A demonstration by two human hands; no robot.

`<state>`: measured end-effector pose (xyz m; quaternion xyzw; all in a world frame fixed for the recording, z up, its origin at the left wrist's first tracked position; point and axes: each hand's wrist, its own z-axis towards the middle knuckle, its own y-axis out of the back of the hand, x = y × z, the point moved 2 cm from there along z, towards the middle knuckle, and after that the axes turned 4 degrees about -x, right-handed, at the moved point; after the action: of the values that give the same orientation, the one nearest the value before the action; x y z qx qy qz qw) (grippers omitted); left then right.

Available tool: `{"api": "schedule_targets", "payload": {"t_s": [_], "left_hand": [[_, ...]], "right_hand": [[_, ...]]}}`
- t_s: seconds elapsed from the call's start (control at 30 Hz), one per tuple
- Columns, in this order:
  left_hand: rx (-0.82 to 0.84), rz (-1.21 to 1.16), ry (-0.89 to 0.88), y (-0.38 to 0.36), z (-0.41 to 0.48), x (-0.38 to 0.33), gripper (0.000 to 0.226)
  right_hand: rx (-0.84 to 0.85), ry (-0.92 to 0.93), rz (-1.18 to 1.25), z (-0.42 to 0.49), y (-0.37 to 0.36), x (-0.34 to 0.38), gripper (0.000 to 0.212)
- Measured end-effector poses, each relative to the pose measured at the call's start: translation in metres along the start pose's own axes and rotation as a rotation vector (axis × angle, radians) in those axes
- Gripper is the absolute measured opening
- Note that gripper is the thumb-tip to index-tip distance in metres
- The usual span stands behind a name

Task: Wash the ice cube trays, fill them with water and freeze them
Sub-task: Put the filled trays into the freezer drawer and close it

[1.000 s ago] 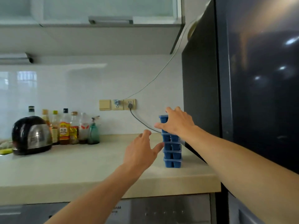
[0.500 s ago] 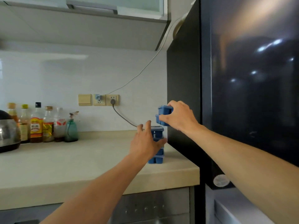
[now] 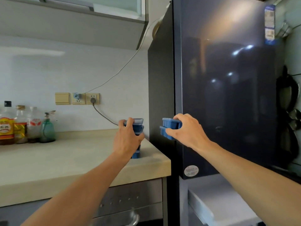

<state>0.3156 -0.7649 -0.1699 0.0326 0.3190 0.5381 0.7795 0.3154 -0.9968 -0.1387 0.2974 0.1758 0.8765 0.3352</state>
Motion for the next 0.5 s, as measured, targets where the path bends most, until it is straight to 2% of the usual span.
{"api": "schedule_targets", "payload": {"t_s": [0.23, 0.5], "left_hand": [[-0.016, -0.196, -0.163, 0.004, -0.051, -0.056, 0.046], [0.160, -0.347, -0.260, -0.042, -0.134, -0.112, 0.055]], "right_hand": [[-0.028, -0.037, -0.001, -0.061, 0.045, -0.036, 0.039], [0.002, -0.190, -0.121, -0.137, 0.085, -0.111, 0.036]]}}
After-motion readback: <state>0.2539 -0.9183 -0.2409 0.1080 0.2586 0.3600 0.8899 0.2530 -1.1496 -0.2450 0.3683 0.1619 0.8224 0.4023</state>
